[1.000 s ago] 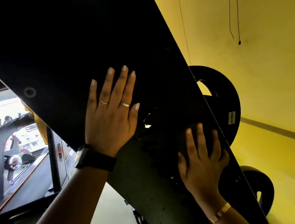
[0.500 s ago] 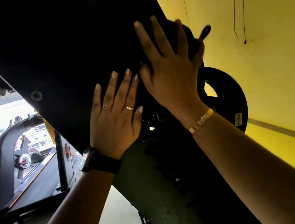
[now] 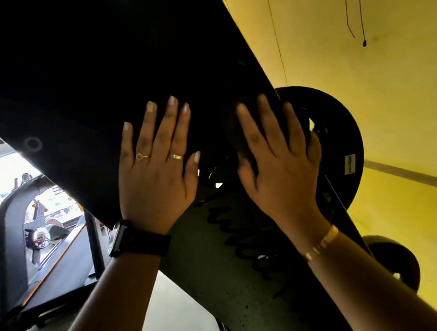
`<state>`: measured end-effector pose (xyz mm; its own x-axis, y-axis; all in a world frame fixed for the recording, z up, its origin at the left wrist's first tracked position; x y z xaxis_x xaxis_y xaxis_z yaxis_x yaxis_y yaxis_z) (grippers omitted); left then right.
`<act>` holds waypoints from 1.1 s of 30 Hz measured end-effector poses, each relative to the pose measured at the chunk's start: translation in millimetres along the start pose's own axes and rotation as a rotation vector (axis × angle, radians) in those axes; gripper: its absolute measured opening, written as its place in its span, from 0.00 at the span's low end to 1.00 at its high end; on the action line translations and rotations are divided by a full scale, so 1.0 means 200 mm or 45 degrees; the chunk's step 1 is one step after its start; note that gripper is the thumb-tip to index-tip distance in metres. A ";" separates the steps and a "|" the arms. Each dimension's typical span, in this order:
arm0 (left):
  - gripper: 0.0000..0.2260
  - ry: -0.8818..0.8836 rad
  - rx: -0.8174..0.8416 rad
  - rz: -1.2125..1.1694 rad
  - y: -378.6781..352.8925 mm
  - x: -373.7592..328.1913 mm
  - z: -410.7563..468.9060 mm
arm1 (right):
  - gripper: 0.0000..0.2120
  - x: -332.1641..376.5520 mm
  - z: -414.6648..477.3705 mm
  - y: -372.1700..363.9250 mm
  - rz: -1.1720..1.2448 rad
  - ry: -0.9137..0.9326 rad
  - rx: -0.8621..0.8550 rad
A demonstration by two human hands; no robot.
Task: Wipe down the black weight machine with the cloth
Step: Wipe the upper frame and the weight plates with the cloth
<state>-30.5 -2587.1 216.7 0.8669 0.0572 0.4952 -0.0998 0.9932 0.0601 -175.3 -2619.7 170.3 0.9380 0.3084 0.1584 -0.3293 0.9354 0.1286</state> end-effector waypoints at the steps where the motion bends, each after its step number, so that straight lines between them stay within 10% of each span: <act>1: 0.24 0.000 0.003 0.000 0.00 0.00 0.00 | 0.28 -0.04 -0.08 -0.02 -0.004 -0.041 0.029; 11: 0.25 0.001 0.025 0.001 -0.01 -0.01 0.00 | 0.30 -0.11 -0.49 -0.08 0.252 -0.803 0.127; 26: 0.26 0.016 0.070 0.058 -0.03 -0.01 0.00 | 0.28 0.49 -1.03 -0.12 0.089 0.565 0.144; 33: 0.26 -0.014 0.047 0.068 -0.03 -0.02 0.00 | 0.31 0.08 -0.64 -0.07 0.088 -0.192 0.146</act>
<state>-33.5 -2593.9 213.8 0.8546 0.1087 0.5079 -0.1640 0.9843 0.0653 -142.0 -2606.3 45.2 0.8885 0.3340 0.3147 -0.4109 0.8845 0.2212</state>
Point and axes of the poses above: each hand's wrist, its own z-axis towards the middle knuckle, its own y-axis out of the back of the hand, x = y × z, the point moved 10 cm from there along z, towards the middle knuckle, and after that the axes turned 3 degrees about -x, right-handed, at the moved point
